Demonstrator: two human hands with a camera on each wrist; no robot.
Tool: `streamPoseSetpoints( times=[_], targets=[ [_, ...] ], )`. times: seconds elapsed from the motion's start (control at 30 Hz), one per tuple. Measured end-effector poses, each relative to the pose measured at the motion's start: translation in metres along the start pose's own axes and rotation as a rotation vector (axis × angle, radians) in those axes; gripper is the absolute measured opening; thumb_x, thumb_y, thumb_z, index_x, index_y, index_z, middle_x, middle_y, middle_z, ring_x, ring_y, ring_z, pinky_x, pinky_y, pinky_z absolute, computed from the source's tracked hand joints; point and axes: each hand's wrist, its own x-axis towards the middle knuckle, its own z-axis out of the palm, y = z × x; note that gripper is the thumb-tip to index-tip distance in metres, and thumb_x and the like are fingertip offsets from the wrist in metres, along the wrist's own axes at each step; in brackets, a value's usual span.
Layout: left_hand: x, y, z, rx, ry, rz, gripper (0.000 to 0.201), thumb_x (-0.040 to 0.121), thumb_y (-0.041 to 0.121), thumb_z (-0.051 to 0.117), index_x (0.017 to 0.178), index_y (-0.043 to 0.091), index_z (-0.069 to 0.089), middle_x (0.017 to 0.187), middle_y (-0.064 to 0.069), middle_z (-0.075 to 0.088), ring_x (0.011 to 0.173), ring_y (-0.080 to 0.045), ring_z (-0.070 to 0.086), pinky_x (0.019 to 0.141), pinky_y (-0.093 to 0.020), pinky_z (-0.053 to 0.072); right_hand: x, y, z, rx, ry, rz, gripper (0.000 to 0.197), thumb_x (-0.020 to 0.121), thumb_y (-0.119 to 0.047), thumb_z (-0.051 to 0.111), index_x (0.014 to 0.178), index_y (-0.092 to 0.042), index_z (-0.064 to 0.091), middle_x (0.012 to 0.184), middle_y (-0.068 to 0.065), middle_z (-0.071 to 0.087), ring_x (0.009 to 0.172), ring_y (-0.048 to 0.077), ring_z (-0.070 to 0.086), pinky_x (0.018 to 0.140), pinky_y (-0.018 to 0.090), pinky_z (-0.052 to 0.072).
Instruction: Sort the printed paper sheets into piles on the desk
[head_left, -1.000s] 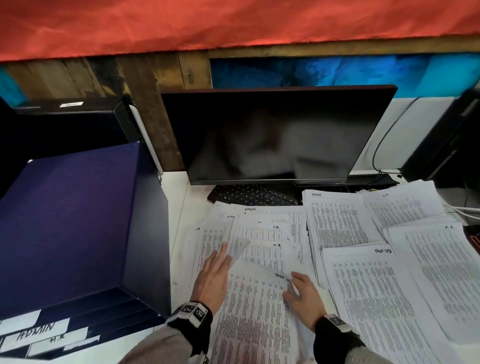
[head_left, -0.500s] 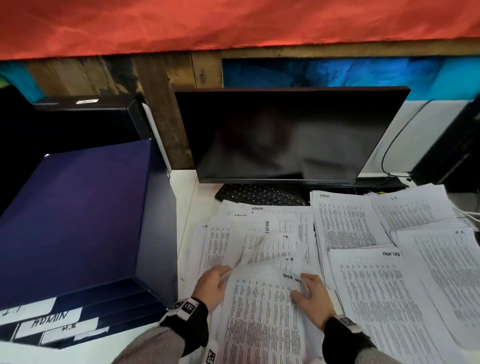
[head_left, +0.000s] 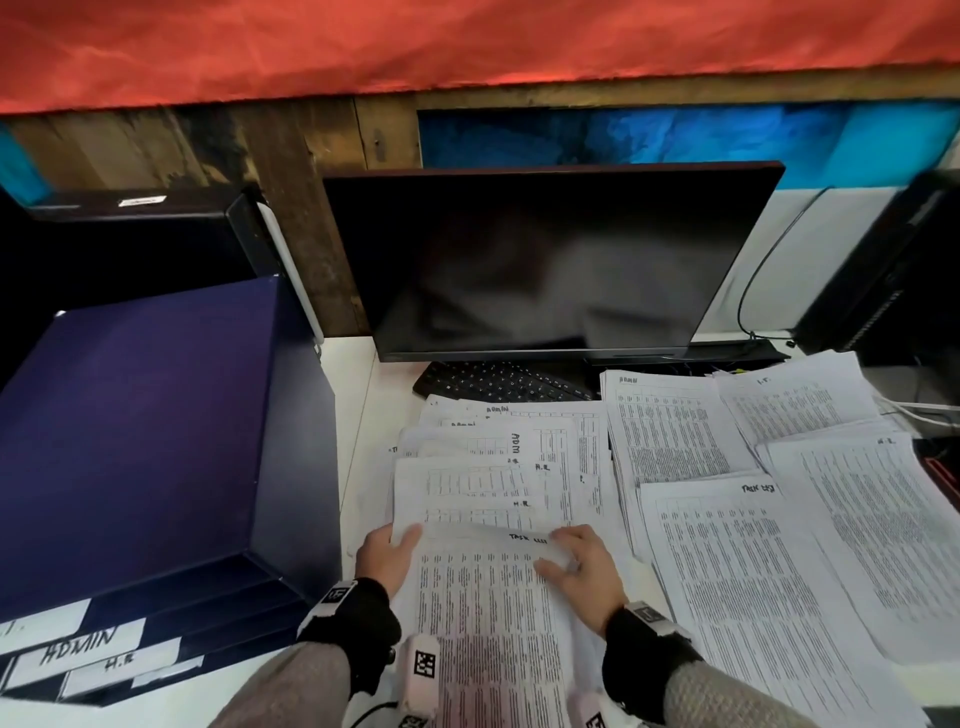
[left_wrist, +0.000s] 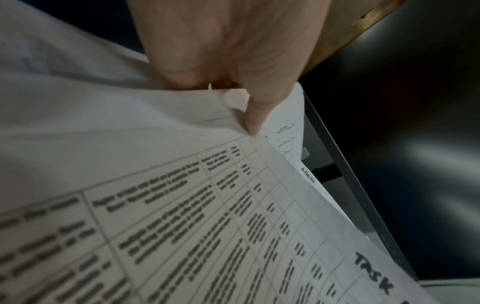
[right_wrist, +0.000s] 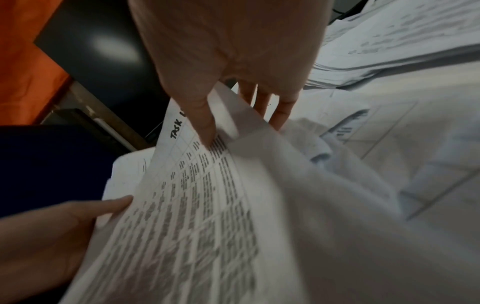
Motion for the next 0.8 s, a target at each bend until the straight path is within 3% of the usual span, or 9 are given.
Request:
streamPoseSetpoints(
  times=[0.07,0.17,0.27,0.37,0.43,0.5,0.6,0.73,0.8],
  targets=[
    [0.002,-0.006,0.000,-0.011,0.051,0.012,0.018,0.095,0.026,0.053,0.086,0.013,0.062,0.086,-0.003,0.065,0.087,-0.023,0.058,0.076,-0.027,0.042,-0.003,-0.001,0.003,0.117,0.077,0.114,0.040,0.087,-0.022,0.067,0.121,-0.005,0.056,0.117,-0.001,0.050,0.108,0.022,0.052,0.094,0.026,0.041],
    [0.003,-0.008,0.001,0.010,0.115,0.004,0.031,0.096,0.022,0.052,0.066,0.013,0.049,0.066,-0.002,0.052,0.071,-0.023,0.049,0.063,-0.027,0.034,-0.008,0.003,0.009,0.236,-0.027,0.209,0.041,0.087,-0.008,0.061,0.126,-0.010,0.048,0.122,0.000,0.056,0.116,0.025,0.055,0.101,0.038,0.045],
    [0.006,-0.007,0.003,0.056,0.134,0.016,0.018,0.095,0.020,0.053,0.086,0.007,0.061,0.082,-0.007,0.061,0.082,-0.025,0.055,0.072,-0.027,0.040,-0.005,0.003,-0.007,0.211,-0.006,0.279,0.036,0.077,0.003,0.057,0.109,-0.011,0.049,0.102,0.012,0.065,0.097,0.032,0.063,0.085,0.046,0.053],
    [0.010,-0.005,0.004,0.098,0.153,0.025,0.018,0.092,0.022,0.058,0.102,0.009,0.064,0.096,-0.008,0.066,0.092,-0.027,0.058,0.080,-0.029,0.043,0.013,0.018,-0.056,0.169,0.120,0.381,0.032,0.078,0.002,0.061,0.106,-0.006,0.046,0.097,0.013,0.060,0.094,0.032,0.060,0.082,0.041,0.049],
    [0.013,-0.004,0.006,0.147,0.155,0.050,0.018,0.088,0.024,0.064,0.099,0.010,0.064,0.099,-0.007,0.064,0.090,-0.027,0.059,0.081,-0.032,0.047,0.024,0.036,-0.100,0.099,0.174,0.428,0.032,0.084,0.004,0.053,0.115,0.002,0.044,0.101,0.016,0.056,0.100,0.033,0.057,0.088,0.041,0.046],
    [0.017,-0.004,0.006,0.252,0.175,0.065,0.022,0.083,0.027,0.069,0.091,0.007,0.063,0.102,-0.007,0.055,0.086,-0.028,0.058,0.082,-0.036,0.050,0.029,0.056,-0.141,0.001,0.200,0.494,0.034,0.087,0.007,0.046,0.120,0.006,0.043,0.106,0.020,0.055,0.100,0.033,0.054,0.085,0.036,0.041],
    [0.021,-0.006,0.007,0.360,0.207,0.088,0.025,0.082,0.029,0.069,0.080,0.004,0.064,0.109,-0.010,0.047,0.088,-0.029,0.058,0.086,-0.040,0.051,0.028,0.080,-0.183,-0.166,0.222,0.595,0.036,0.090,-0.003,0.050,0.124,0.006,0.042,0.119,0.027,0.055,0.099,0.034,0.053,0.083,0.035,0.037],
    [0.022,-0.007,0.003,0.419,0.202,0.102,0.030,0.085,0.030,0.065,0.092,0.001,0.068,0.116,-0.013,0.047,0.103,-0.032,0.053,0.094,-0.042,0.047,0.021,0.090,-0.207,-0.242,0.301,0.696,0.041,0.092,-0.007,0.049,0.130,0.003,0.037,0.109,0.024,0.054,0.099,0.038,0.051,0.088,0.043,0.040],
    [0.021,-0.007,0.000,0.390,0.201,0.108,0.029,0.086,0.029,0.063,0.096,0.002,0.069,0.116,-0.012,0.047,0.105,-0.032,0.053,0.096,-0.042,0.047,0.018,0.081,-0.202,-0.315,0.389,0.706,0.050,0.089,-0.008,0.054,0.134,-0.002,0.033,0.120,0.024,0.051,0.109,0.040,0.048,0.095,0.049,0.037]
  ],
)
